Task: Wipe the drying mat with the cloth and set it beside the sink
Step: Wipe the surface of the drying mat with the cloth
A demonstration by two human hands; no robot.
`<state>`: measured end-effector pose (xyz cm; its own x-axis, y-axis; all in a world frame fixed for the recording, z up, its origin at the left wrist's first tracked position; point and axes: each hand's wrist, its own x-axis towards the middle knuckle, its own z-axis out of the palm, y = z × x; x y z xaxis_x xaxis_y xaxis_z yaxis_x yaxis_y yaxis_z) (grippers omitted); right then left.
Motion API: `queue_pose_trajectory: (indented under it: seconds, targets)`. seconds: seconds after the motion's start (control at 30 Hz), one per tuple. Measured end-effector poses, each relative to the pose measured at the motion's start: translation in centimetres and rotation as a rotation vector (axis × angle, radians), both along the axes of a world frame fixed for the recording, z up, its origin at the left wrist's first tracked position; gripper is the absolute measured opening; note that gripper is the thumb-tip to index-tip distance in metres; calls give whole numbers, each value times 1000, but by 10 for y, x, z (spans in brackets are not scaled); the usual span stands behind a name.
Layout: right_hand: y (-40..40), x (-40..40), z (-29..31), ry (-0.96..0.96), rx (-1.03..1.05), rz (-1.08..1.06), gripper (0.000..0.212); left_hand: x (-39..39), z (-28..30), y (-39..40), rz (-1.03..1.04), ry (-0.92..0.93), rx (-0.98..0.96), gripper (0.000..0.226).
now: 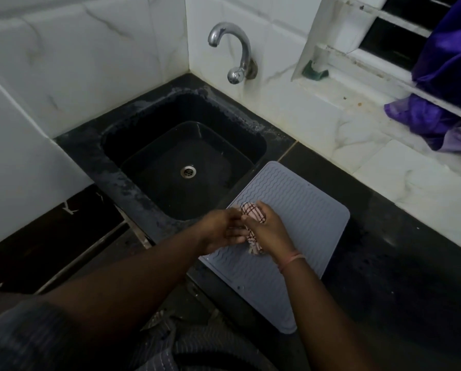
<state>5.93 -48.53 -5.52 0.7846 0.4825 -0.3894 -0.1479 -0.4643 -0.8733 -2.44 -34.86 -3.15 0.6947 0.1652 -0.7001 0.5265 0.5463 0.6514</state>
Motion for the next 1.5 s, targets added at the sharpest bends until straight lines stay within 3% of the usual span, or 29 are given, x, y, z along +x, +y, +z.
queue_pose_trajectory:
  seconds: [0.13, 0.2, 0.3, 0.5, 0.73, 0.9, 1.03, 1.17, 1.33, 1.5]
  targets:
    - [2, -6, -14, -223, -115, 36, 58, -24, -24, 20, -150, 263, 740, 11]
    - [7, -12, -18, -357, -128, 75, 49, -42, -33, 29, -233, 321, 929, 14]
    - [21, -14, -23, -621, -217, 117, 25, -61, -42, 28, -280, 281, 1055, 22]
    - [41, -18, -34, -776, -418, 341, 30, -71, -51, 29, -211, 266, 1052, 13]
    - [32, -90, -35, -788, -328, 475, 26, -75, -54, 37, -137, 195, 1027, 11]
    - [23, -75, -34, -831, -266, 577, 35, -73, -53, 40, -236, 167, 1059, 6]
    - [34, -17, -33, -828, -346, 466, 34, -69, -52, 45, -341, 199, 1061, 13]
    - [42, 19, -29, -787, -426, 294, 37, -67, -56, 46, -306, 218, 1059, 16]
    - [43, -20, -21, -696, -352, 333, 29, -64, -58, 50, -265, 233, 980, 15]
    - [36, -92, -21, -682, -315, 446, 34, -63, -59, 52, -241, 266, 1027, 23]
